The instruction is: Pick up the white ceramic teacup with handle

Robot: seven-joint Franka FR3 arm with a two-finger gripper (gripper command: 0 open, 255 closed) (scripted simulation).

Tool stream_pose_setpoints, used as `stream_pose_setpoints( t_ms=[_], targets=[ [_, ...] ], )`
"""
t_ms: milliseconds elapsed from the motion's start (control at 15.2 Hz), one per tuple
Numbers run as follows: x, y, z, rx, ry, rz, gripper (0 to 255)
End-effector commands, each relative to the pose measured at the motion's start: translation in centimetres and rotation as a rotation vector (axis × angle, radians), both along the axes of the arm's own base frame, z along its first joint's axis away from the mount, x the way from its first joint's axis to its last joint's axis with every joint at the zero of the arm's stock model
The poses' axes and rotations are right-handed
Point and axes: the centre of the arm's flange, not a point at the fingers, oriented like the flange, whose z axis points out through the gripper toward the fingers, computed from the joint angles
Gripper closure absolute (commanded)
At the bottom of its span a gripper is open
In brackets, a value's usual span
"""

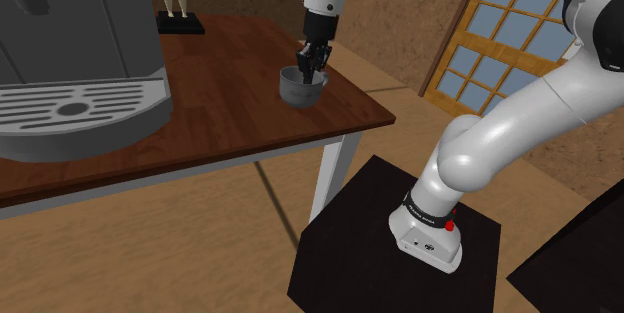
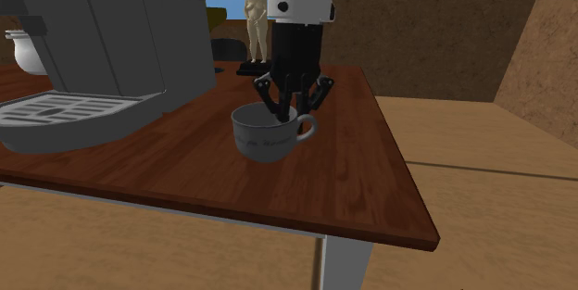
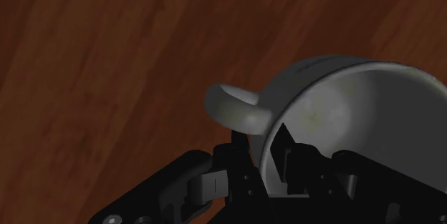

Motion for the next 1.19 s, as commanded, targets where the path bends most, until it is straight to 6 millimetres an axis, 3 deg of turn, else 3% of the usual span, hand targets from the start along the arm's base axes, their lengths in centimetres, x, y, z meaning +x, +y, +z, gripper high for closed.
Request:
stream_pose_setpoints(
  t_ms=[0, 1122],
  targets=[
    [0.0, -0.1, -0.1, -0.001, 0.002, -0.001, 255],
    [0.0, -0.1, 7.9, -0.001, 0.002, -0.001, 255]
  ],
)
